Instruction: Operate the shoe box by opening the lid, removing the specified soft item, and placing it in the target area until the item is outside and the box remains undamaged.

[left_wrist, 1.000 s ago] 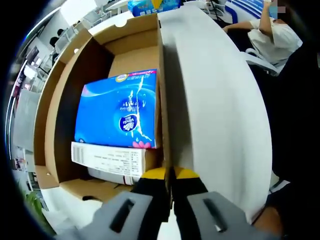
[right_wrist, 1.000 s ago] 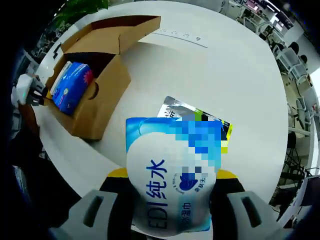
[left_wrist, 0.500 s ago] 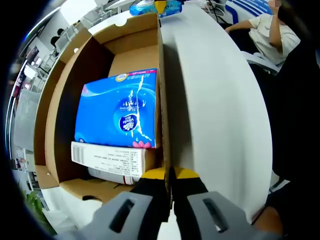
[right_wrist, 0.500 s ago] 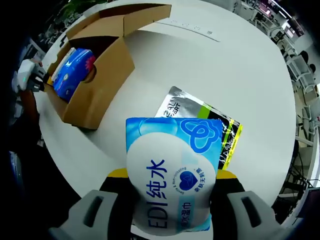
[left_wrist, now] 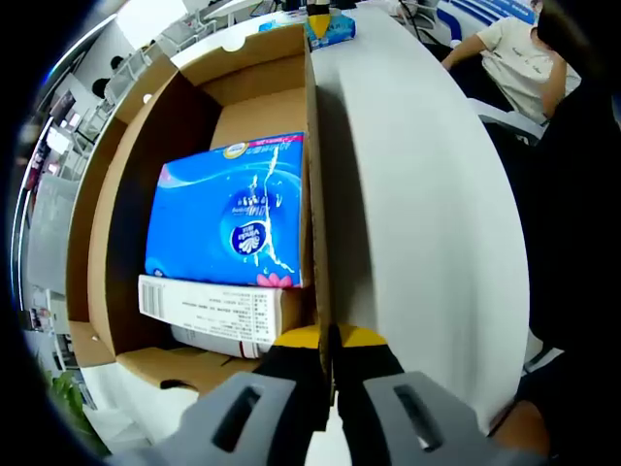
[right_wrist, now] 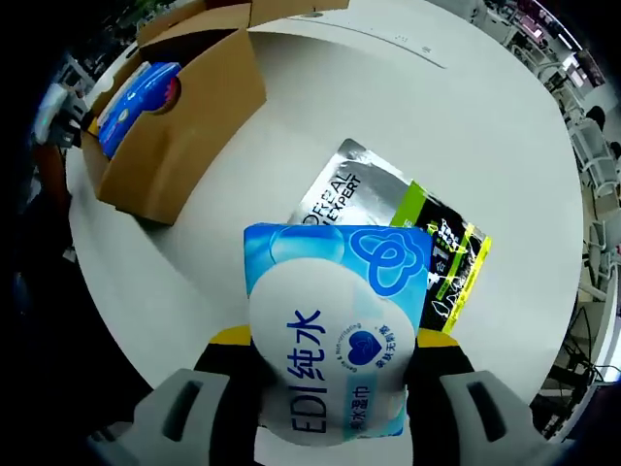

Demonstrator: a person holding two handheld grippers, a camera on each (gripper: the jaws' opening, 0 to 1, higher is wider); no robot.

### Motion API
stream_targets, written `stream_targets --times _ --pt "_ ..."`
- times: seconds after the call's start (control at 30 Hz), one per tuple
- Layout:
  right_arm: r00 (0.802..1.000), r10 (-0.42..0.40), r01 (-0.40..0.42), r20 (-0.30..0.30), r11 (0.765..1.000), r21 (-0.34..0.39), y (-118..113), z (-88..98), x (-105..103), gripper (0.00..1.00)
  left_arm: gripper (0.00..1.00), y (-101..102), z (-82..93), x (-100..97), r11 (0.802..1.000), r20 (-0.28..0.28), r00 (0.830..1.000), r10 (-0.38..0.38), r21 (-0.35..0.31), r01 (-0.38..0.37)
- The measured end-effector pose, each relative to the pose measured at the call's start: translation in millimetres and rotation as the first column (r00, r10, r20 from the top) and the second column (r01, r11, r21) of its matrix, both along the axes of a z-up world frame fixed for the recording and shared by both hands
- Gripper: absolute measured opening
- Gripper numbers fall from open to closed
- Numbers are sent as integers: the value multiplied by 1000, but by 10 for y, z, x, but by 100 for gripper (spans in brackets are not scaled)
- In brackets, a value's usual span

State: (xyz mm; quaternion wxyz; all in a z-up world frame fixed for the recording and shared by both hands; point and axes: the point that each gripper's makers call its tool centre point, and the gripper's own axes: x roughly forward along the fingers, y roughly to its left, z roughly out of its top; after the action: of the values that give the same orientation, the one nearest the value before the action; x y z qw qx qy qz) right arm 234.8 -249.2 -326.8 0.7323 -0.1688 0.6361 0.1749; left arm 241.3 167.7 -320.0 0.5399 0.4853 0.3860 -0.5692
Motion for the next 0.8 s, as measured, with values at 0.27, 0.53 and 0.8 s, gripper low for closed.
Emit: stream_targets --times 0.27,0.53,0.8 --pt "1000 -3 2 14 1000 15 42 -3 -31 60 2 4 5 13 1000 6 1000 -3 3 3" --pt "1000 -2 2 18 1000 16 47 -5 -25 62 2 11 8 20 1000 11 1000 -6 4 6" --pt "999 -14 13 33 1000 18 50 -46 -11 64 3 21 -1 15 1000 22 1000 -10 16 9"
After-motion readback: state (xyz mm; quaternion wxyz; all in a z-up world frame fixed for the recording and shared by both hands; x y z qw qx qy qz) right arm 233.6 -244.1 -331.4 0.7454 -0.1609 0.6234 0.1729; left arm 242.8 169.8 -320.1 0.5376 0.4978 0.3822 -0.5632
